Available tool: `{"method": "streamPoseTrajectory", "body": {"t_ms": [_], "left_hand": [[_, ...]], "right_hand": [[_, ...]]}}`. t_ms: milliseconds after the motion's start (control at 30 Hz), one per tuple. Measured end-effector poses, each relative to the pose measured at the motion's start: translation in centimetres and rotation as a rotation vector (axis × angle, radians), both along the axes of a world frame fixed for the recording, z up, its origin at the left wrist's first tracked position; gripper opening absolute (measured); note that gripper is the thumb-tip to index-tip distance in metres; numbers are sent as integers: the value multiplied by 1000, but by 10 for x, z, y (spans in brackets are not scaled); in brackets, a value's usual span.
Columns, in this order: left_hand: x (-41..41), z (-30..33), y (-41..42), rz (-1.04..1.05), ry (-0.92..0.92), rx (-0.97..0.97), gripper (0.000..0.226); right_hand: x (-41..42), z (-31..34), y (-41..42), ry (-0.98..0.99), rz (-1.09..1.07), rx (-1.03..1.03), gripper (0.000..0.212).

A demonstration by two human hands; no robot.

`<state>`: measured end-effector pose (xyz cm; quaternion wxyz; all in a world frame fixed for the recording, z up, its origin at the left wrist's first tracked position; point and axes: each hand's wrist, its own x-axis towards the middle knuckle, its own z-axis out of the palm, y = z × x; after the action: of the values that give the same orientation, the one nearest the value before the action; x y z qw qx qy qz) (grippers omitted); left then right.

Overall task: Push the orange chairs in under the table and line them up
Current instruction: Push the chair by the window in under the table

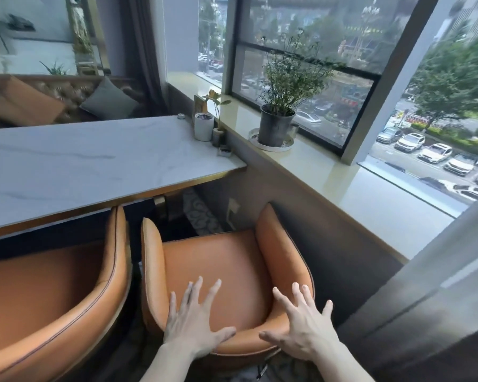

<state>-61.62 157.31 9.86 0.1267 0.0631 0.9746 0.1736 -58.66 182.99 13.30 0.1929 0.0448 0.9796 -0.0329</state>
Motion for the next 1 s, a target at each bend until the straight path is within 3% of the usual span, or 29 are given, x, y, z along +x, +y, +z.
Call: {"method": "streamPoseTrajectory", "body": {"t_ms": [433,1000], "left_hand": [[-39,-28,35,95,-135,-15,108],[32,-95,130,220,-321,2,99]], "right_hand": [[-71,-43,37,-112,133,-95,112],[-66,-137,143,-265,422,-194,109]]}}
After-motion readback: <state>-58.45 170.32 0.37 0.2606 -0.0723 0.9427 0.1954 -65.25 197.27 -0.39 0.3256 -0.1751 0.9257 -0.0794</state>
